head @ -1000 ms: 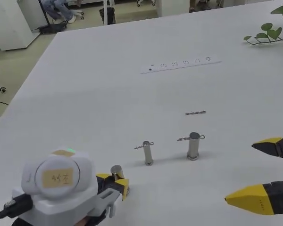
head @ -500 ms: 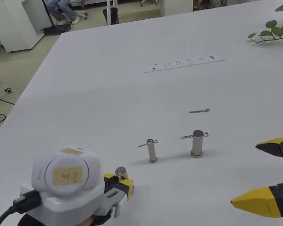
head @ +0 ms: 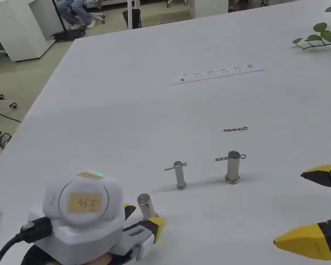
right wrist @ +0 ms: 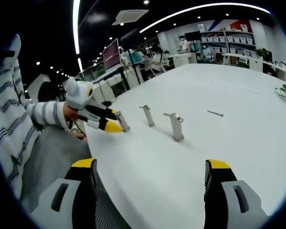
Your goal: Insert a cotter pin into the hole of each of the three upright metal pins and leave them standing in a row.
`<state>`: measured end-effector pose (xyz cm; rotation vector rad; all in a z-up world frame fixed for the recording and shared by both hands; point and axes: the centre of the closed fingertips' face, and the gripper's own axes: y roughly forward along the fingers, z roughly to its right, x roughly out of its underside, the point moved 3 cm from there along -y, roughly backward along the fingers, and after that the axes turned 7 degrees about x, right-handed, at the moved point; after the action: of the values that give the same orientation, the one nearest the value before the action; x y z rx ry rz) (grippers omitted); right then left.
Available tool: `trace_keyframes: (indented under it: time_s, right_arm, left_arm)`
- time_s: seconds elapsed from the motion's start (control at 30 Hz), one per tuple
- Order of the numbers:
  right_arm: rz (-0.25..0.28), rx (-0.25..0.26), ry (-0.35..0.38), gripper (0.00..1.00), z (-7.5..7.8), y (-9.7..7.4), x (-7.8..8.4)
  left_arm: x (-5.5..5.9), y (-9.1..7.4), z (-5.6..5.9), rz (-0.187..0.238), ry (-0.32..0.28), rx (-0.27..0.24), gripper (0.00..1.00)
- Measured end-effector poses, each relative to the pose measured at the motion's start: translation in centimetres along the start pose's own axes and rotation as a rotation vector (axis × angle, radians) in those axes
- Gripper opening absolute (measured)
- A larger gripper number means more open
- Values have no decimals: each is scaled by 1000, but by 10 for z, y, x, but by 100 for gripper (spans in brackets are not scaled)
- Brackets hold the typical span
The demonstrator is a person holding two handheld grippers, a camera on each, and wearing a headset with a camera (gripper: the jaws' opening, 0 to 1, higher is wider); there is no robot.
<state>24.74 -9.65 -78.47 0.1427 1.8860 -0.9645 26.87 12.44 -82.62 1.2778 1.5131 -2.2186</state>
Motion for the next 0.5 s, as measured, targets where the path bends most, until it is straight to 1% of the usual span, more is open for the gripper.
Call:
trace_keyframes:
  time_s: [0.13,0.17,0.2,0.3,0.33,0.37,0.4,0.43,0.47,0.5]
  right_arm:
    - [1,0,-2,95,0,0,-1]
    - [0,0,-3,95,0,0,-1]
    - [-1,0,-4,95,0,0,-1]
    - [5,-7,-4,95,-1,-1,-2]
    - [9,-14,-1,95,-2,-1,-3]
    - [13,-21,3,95,-3,-2,-4]
    - [17,-29,11,95,-4,-2,-5]
    - [22,-33,18,95,-3,-3,-7]
    - [24,-32,20,95,-2,-3,-7]
    - [23,-28,18,95,-1,-3,-8]
  left_arm:
    - [-1,0,1,2,12,7,41]
    - [0,-1,2,-12,9,15,42]
    - [0,-1,1,-15,4,15,44]
    - [-4,-4,-2,-3,32,26,46]
    - [-4,-5,-2,-2,33,42,47]
    - [-5,-6,0,6,26,69,49]
    - [-9,-7,4,36,20,107,51]
    - [-18,-10,5,101,15,130,52]
    - [-23,-12,4,139,22,133,54]
    - [-28,-16,0,174,42,116,59]
